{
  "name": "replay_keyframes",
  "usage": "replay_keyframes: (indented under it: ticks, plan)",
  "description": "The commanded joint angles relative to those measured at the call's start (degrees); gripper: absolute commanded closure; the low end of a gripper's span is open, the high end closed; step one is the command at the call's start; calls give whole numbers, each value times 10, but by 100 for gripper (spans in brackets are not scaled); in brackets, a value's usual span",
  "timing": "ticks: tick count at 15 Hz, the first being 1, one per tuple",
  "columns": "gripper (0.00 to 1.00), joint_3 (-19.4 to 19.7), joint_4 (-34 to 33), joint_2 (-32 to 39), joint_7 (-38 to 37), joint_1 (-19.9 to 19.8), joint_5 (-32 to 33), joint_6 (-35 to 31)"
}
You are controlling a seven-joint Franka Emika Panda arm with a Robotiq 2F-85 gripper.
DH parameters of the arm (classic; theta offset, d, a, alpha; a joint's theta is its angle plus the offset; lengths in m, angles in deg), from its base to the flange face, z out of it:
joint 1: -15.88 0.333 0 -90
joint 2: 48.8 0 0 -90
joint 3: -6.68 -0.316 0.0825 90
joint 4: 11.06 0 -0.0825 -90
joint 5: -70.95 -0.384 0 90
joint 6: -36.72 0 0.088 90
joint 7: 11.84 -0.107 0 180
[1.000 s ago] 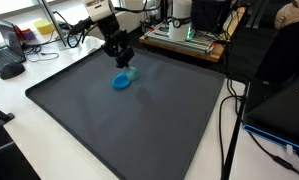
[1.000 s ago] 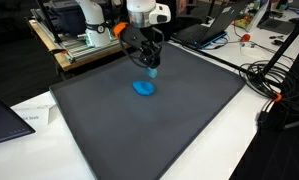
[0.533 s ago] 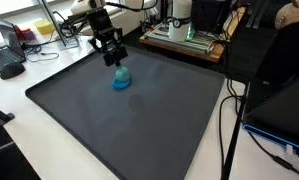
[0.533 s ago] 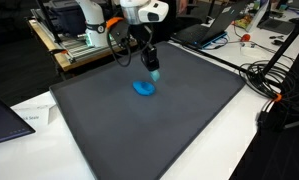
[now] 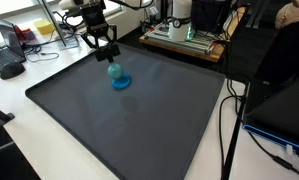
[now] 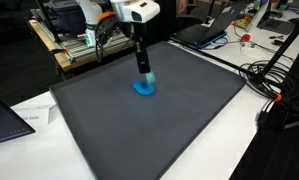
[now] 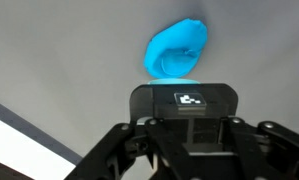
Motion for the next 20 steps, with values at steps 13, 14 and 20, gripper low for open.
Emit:
replay_keyframes:
  ticks: [13,14,20]
  plan:
    - [53,4,-2,-21,-44,-4,-13,45]
    - [78,4,-2,-21,-44,-4,-13,45]
    - [78,18,-32,-51,-229,30,183,64]
